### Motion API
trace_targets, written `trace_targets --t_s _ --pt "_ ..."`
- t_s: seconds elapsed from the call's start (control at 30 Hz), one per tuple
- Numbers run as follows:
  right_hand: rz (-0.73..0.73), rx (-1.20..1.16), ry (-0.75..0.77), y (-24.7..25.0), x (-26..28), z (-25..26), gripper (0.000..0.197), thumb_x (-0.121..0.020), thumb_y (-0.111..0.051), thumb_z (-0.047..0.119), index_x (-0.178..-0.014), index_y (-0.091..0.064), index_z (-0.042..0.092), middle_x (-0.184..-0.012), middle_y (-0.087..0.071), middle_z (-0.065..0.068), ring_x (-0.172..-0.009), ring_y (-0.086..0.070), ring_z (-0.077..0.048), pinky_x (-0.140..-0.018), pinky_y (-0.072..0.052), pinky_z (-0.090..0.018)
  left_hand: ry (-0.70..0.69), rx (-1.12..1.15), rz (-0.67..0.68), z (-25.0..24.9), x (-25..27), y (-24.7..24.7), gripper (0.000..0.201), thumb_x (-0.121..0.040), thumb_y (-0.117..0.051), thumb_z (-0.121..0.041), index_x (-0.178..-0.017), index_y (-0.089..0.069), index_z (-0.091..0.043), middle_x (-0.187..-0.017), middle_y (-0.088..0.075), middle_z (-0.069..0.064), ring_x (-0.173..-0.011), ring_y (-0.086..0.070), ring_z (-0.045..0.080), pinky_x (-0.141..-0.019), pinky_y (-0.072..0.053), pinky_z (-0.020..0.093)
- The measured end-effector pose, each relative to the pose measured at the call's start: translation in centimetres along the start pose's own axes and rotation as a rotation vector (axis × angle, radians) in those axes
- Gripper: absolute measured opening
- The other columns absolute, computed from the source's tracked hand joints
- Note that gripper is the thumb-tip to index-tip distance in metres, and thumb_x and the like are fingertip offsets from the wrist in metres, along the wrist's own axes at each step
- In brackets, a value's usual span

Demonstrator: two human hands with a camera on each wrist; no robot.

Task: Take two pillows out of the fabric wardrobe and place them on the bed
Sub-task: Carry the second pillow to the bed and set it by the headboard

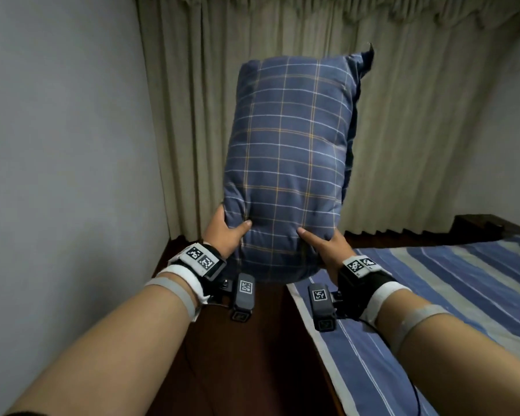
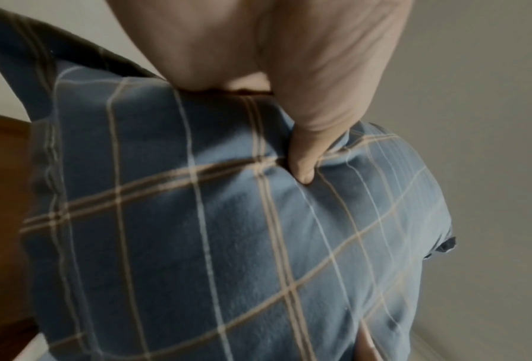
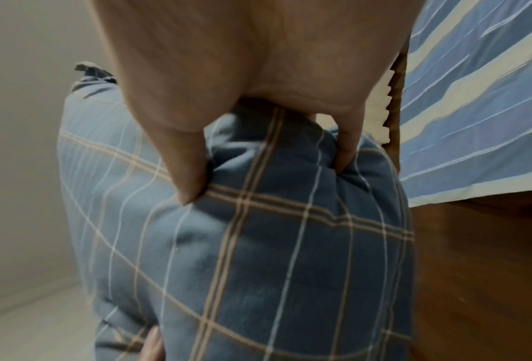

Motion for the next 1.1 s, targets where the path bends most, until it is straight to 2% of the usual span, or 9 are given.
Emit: trace_targets --t_s 0.1,0.17,0.27,0.43,0.53,0.67,0.83,0.93,1.1 --pt "-0.069 -0.046 0.042 0.2 -7.0 2.2 0.051 -0.084 -0.083 0.024 -0.131 -0.065 0.016 -0.124 -0.076 -0.011 -0.114 -0.073 -0.034 -0.098 -0.058 -0.057 -0.067 0.038 0.051 -1.2 -8.3 -1.7 0.053 -0.087 -0.076 -0.015 -0.135 -0.055 -0.005 -0.135 -0.066 0.013 -0.123 -0.062 0.024 -0.104 -0.045 0.03" --pt "-0.133 -0.064 0.082 0.7 -11.6 3.5 0.057 -0.077 -0.088 0.034 -0.129 -0.066 0.024 -0.124 -0.076 -0.007 -0.114 -0.073 -0.031 -0.099 -0.056 -0.059 -0.112 0.068 0.092 -2.0 -13.4 -2.8 0.049 -0.088 -0.076 -0.018 -0.132 -0.057 -0.008 -0.133 -0.067 0.011 -0.121 -0.063 0.021 -0.1 -0.044 0.028" --pt "-0.208 -0.098 0.166 0.6 -18.7 5.2 0.067 -0.07 -0.09 0.042 -0.131 -0.065 0.026 -0.124 -0.077 -0.004 -0.115 -0.073 -0.03 -0.1 -0.056 -0.06 -0.196 0.136 0.12 -2.9 -21.2 -4.0 0.05 -0.086 -0.077 -0.024 -0.131 -0.058 -0.013 -0.131 -0.068 0.007 -0.12 -0.064 0.02 -0.103 -0.048 0.032" --pt "-0.298 -0.167 0.304 -0.9 -33.0 7.8 0.054 -0.085 -0.081 0.021 -0.135 -0.062 0.013 -0.124 -0.075 -0.01 -0.113 -0.073 -0.029 -0.102 -0.057 -0.055 -0.285 0.222 0.076 -2.7 -36.1 -5.7 0.057 -0.077 -0.082 -0.038 -0.127 -0.062 -0.019 -0.126 -0.073 0.004 -0.116 -0.069 0.019 -0.107 -0.053 0.045" --pt "-0.339 -0.174 0.358 -2.3 -42.2 10.3 0.065 -0.074 -0.087 0.034 -0.132 -0.064 0.018 -0.123 -0.076 -0.006 -0.112 -0.074 -0.025 -0.103 -0.057 -0.052 -0.301 0.275 0.051 -2.4 -45.6 -6.0 0.062 -0.068 -0.082 -0.048 -0.121 -0.066 -0.021 -0.119 -0.076 0.003 -0.111 -0.072 0.02 -0.102 -0.056 0.05" --pt "-0.359 -0.173 0.44 -5.0 -53.4 14.2 0.074 -0.063 -0.09 0.046 -0.129 -0.066 0.021 -0.118 -0.078 0.0 -0.107 -0.076 -0.019 -0.1 -0.058 -0.048 -0.331 0.306 0.022 -3.1 -56.8 -4.9 0.053 -0.074 -0.082 -0.043 -0.119 -0.068 -0.02 -0.116 -0.078 0.002 -0.107 -0.074 0.019 -0.101 -0.057 0.048" --pt "-0.324 -0.136 0.465 -9.4 -66.1 17.8 0.086 -0.056 -0.091 0.056 -0.131 -0.065 0.023 -0.119 -0.078 0.001 -0.107 -0.076 -0.022 -0.099 -0.059 -0.049 -0.373 0.395 0.002 -2.0 -69.5 -3.3 0.045 -0.079 -0.082 -0.035 -0.118 -0.067 -0.021 -0.115 -0.078 0.0 -0.107 -0.075 0.017 -0.099 -0.059 0.047" --pt "-0.35 -0.124 0.509 -11.4 -72.6 18.4 0.082 -0.061 -0.09 0.051 -0.133 -0.063 0.022 -0.12 -0.077 0.001 -0.108 -0.075 -0.021 -0.098 -0.059 -0.047 -0.398 0.449 0.011 -0.1 -76.8 -3.6 0.036 -0.083 -0.08 -0.027 -0.117 -0.066 -0.024 -0.117 -0.076 -0.001 -0.107 -0.074 0.013 -0.1 -0.059 0.042" --pt "-0.366 -0.159 0.541 -13.7 -83.3 18.1 0.063 -0.074 -0.087 0.032 -0.13 -0.065 0.015 -0.114 -0.079 -0.008 -0.1 -0.079 -0.026 -0.089 -0.064 -0.051 -0.45 0.534 0.017 3.4 -89.1 -5.4 0.048 -0.081 -0.081 -0.031 -0.125 -0.066 -0.019 -0.118 -0.077 -0.004 -0.106 -0.074 0.008 -0.098 -0.059 0.036"
Point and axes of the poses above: each hand's wrist, its own x-axis away from the middle knuckle, its own y-axis out of the back of the hand, z = x × y, the point moved 10 cm from there along -x, towards the middle knuckle
